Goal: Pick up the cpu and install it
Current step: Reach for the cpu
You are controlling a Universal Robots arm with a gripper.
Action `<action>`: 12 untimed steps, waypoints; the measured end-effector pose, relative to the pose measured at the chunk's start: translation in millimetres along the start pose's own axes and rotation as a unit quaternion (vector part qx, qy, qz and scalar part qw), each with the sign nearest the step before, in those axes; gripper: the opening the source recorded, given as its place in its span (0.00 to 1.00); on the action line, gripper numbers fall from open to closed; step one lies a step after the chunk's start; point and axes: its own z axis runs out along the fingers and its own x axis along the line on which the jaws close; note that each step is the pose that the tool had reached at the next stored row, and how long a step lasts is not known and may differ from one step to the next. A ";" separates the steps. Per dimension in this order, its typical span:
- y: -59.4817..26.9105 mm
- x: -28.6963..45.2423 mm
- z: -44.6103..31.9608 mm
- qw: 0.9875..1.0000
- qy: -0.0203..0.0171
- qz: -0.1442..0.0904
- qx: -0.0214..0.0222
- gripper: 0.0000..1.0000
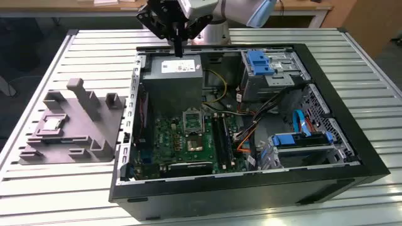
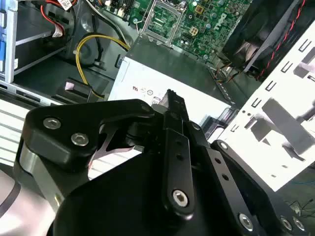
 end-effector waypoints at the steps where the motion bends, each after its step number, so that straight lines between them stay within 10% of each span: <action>1: 0.0 0.0 0.0 1.000 0.000 0.000 0.000 0.11; 12: -0.2 2.7 -0.1 1.000 0.000 0.000 0.000 0.11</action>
